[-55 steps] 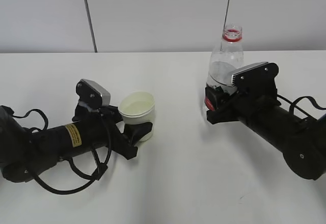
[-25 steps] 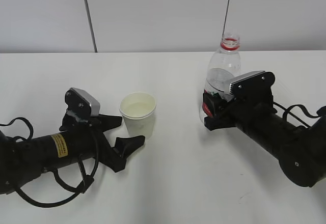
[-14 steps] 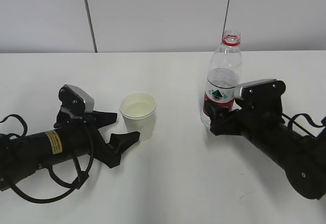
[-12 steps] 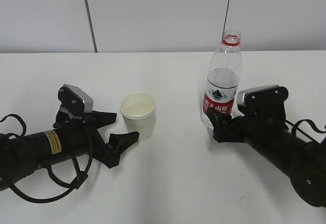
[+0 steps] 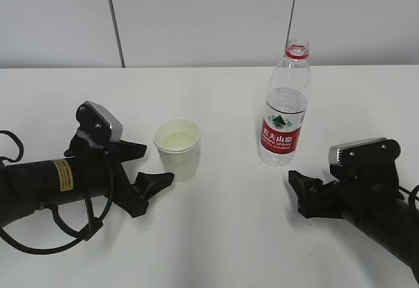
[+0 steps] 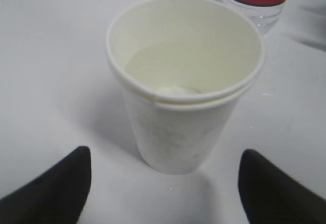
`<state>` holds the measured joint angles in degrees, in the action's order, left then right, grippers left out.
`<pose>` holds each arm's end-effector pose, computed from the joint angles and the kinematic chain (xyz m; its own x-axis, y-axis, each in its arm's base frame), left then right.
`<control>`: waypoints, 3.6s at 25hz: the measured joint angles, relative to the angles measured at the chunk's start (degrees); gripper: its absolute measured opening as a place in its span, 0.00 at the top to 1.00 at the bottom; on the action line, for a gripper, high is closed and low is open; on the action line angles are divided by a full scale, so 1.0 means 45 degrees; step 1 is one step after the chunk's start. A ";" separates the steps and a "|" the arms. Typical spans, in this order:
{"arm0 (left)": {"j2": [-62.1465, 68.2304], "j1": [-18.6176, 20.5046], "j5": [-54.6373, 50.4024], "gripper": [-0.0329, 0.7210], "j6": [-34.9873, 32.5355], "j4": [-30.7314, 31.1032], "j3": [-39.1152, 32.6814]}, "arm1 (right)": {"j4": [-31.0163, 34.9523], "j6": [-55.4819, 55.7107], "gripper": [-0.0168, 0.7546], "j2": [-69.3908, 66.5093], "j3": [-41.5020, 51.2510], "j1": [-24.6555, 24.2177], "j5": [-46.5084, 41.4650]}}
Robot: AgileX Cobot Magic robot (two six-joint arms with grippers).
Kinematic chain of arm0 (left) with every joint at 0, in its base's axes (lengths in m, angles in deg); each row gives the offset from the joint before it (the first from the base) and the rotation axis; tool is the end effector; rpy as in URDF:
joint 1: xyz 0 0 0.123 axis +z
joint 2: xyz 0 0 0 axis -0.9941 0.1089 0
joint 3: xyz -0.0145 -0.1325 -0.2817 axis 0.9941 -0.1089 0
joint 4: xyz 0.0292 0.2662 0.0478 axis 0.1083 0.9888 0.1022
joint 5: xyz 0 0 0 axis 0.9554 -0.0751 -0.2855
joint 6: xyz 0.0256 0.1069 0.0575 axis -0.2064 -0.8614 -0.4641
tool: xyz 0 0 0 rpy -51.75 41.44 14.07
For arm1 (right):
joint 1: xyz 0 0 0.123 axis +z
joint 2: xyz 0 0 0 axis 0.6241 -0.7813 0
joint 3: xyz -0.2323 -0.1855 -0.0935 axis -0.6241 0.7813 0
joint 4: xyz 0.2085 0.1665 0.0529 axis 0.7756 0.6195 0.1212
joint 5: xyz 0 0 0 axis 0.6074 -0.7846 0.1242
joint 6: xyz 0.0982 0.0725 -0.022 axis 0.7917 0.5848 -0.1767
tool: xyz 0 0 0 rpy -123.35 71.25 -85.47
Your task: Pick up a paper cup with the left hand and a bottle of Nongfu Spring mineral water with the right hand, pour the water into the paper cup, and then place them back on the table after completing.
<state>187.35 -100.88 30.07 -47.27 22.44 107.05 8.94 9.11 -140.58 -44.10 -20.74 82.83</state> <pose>0.3204 -0.1641 0.0779 -0.2958 0.2936 -0.9090 0.7620 0.6464 -0.0392 0.2923 0.0906 0.0625 -0.3928 -0.1037 -0.9138 -0.2742 0.9616 0.0088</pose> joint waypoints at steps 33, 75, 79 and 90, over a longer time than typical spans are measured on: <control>-0.1289 0.4625 0.0122 0.24 -0.0002 -0.0894 -0.0009 | 0.3371 0.0052 0.21 0.0850 -0.0080 0.0000 0.0047; -0.7524 0.4748 -1.2715 0.32 0.0681 -0.3372 -0.0008 | 0.1719 -0.2441 0.21 0.4835 -0.5074 -0.2734 -1.3322; -0.7566 0.4748 -1.4845 0.32 0.0717 -0.3954 0.0720 | 0.1672 -0.2441 0.21 0.4888 -0.6103 -0.2998 -1.5960; -0.7580 0.4748 -1.8178 0.32 -0.1663 -0.6845 0.1890 | 0.0654 -0.2466 0.21 0.4888 -0.8800 -0.3032 -2.1452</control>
<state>153.25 -79.52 -51.73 -54.75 -8.36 115.56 11.88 -1.99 -118.58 -83.70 -34.38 -13.70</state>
